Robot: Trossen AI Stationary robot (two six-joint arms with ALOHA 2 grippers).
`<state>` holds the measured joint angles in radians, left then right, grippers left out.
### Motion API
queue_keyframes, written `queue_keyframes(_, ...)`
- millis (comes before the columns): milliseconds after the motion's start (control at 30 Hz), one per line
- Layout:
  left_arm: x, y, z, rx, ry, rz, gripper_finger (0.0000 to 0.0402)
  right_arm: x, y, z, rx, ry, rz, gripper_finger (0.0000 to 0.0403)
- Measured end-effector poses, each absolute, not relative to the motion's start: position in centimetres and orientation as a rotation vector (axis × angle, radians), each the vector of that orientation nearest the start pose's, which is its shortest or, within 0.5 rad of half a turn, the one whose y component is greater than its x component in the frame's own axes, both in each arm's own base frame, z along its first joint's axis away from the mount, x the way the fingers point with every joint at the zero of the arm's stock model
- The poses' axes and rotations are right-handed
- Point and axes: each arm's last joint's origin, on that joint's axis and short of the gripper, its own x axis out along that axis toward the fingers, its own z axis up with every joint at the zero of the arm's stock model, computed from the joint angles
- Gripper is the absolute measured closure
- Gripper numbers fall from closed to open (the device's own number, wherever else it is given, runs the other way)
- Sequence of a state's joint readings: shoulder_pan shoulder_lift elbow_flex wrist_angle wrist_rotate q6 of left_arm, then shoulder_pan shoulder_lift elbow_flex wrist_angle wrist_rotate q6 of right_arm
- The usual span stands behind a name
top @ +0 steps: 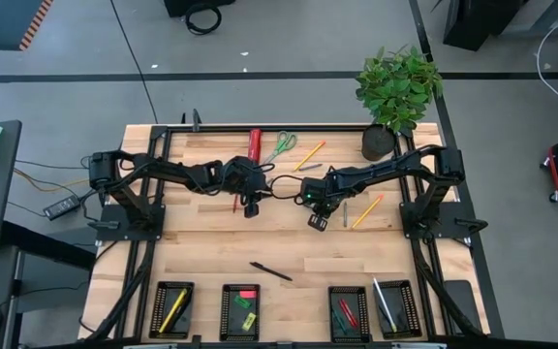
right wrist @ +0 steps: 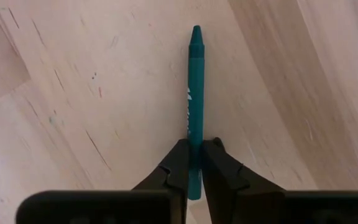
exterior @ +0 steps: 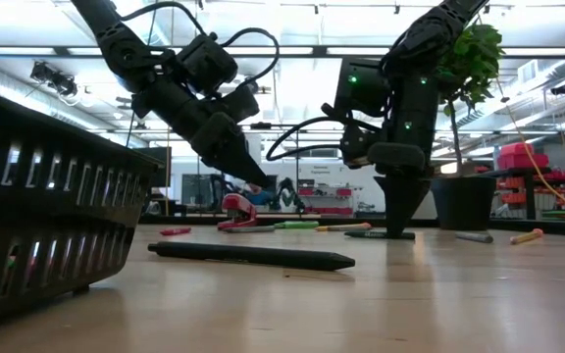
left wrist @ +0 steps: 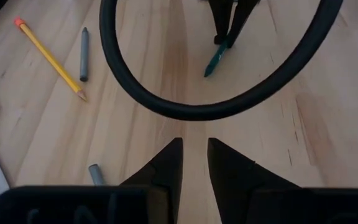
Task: Sort crayons/erasers/pens/pencils in bins
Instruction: Put the green crayon into the middle right black bin
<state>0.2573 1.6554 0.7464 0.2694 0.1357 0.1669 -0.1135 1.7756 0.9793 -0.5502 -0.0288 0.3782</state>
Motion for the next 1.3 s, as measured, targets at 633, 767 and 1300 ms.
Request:
queue_keyframes(633,30.6,7.7,15.0,0.031,0.667,0.062,0.0318,33.3,-3.0,16.3,0.454,1.217,-0.281,0.0363)
queue_keyframes(767,30.5,7.6,14.8,0.068,0.694,0.044,0.0314,34.1,-1.5,17.3,0.475,1.190,-0.240,0.0363)
queue_keyframes(1300,27.3,8.4,18.5,0.172,0.779,0.131,0.0322,36.1,6.8,21.0,0.520,1.043,-0.124,0.0363)
